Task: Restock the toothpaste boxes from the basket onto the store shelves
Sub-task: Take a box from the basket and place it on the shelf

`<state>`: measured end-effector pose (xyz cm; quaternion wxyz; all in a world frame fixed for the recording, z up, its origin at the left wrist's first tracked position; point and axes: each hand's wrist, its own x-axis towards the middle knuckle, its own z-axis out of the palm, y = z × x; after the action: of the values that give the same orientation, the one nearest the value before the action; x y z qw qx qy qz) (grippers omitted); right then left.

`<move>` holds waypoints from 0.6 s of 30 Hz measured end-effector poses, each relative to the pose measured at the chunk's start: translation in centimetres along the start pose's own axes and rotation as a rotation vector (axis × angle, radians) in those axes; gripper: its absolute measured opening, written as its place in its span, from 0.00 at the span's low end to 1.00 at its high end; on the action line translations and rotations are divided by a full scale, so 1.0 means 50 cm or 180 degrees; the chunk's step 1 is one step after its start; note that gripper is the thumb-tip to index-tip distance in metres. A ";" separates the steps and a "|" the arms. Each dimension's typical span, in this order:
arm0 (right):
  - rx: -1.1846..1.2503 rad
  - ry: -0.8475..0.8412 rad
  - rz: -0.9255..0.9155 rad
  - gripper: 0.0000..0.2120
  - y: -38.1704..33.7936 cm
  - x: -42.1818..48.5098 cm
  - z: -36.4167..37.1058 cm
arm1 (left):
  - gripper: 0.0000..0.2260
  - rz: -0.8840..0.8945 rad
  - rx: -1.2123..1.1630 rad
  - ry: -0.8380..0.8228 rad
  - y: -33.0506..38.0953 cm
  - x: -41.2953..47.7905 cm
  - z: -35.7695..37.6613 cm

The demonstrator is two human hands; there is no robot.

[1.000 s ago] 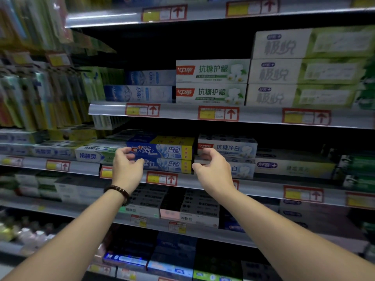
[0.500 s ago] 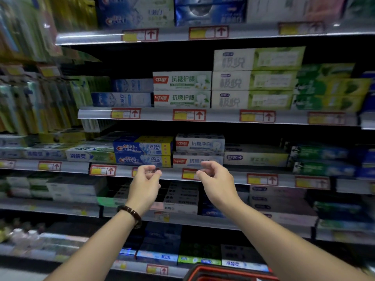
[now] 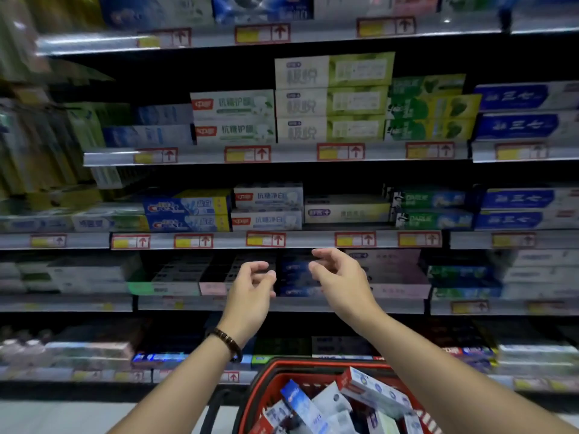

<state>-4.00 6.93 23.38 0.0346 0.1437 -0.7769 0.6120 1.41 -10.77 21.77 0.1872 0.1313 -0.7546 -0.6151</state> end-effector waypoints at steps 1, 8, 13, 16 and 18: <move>-0.0007 0.0010 0.0012 0.11 0.008 -0.011 -0.011 | 0.07 -0.0015 -0.0005 -0.0038 -0.005 -0.012 0.012; -0.0051 0.0039 0.0090 0.10 0.081 -0.095 -0.066 | 0.06 -0.0093 0.0017 -0.0254 -0.067 -0.093 0.093; -0.0045 0.0049 0.0226 0.08 0.141 -0.141 -0.102 | 0.06 -0.0152 0.0091 -0.0299 -0.115 -0.128 0.126; -0.0096 0.0078 0.0283 0.09 0.174 -0.159 -0.125 | 0.07 -0.0210 0.0145 -0.0337 -0.139 -0.143 0.144; -0.0113 0.0080 0.0342 0.09 0.194 -0.168 -0.139 | 0.08 -0.0253 0.0192 -0.0369 -0.154 -0.150 0.154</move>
<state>0.62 17.16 14.05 0.0140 0.0934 -0.7937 0.6009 4.44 -2.39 12.01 0.1146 0.1308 -0.7765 -0.6056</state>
